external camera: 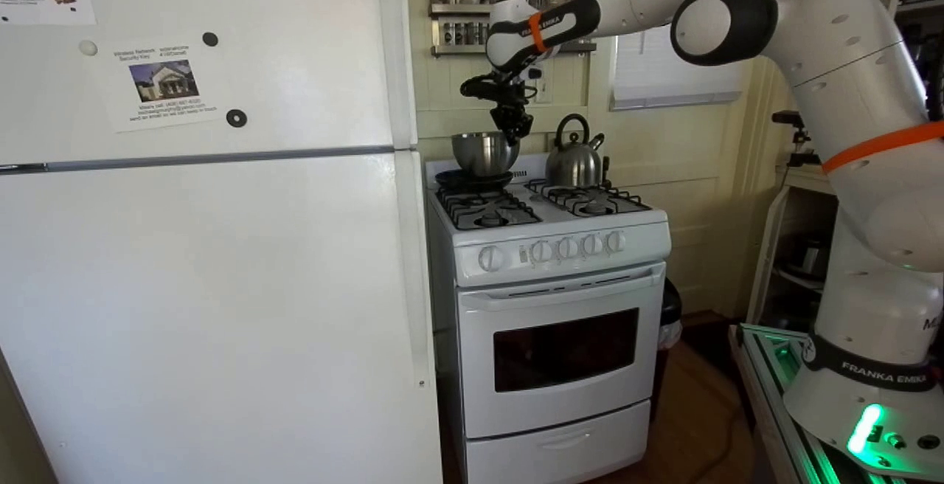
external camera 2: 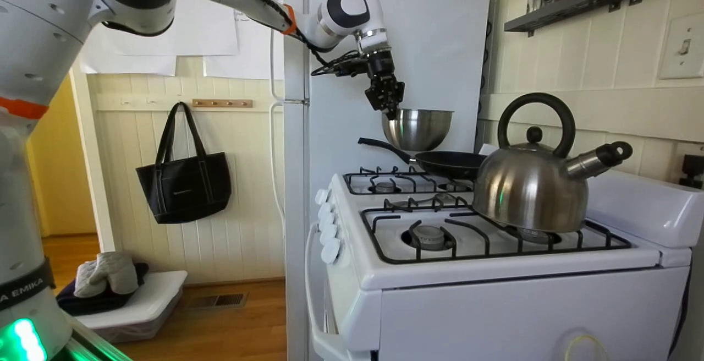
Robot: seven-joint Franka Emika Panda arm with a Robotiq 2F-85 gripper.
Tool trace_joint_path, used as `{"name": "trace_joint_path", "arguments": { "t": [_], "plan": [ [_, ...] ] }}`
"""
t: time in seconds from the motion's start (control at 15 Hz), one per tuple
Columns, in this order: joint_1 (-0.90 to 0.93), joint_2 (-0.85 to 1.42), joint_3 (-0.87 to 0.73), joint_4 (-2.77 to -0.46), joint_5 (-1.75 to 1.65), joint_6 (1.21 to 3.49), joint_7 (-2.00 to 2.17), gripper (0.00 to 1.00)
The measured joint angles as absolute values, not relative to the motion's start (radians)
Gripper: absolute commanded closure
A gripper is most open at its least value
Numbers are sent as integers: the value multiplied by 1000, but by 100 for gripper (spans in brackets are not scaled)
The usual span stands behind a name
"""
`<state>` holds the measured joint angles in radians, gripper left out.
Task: Put the silver bowl in the pan
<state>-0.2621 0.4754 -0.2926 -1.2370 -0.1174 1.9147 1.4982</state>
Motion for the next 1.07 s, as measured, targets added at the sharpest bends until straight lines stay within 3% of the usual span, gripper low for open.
{"name": "trace_joint_path", "arguments": {
  "t": [1.07],
  "plan": [
    [-352, 859, -292, -680, -68, 1760, 1708, 96]
  ]
}}
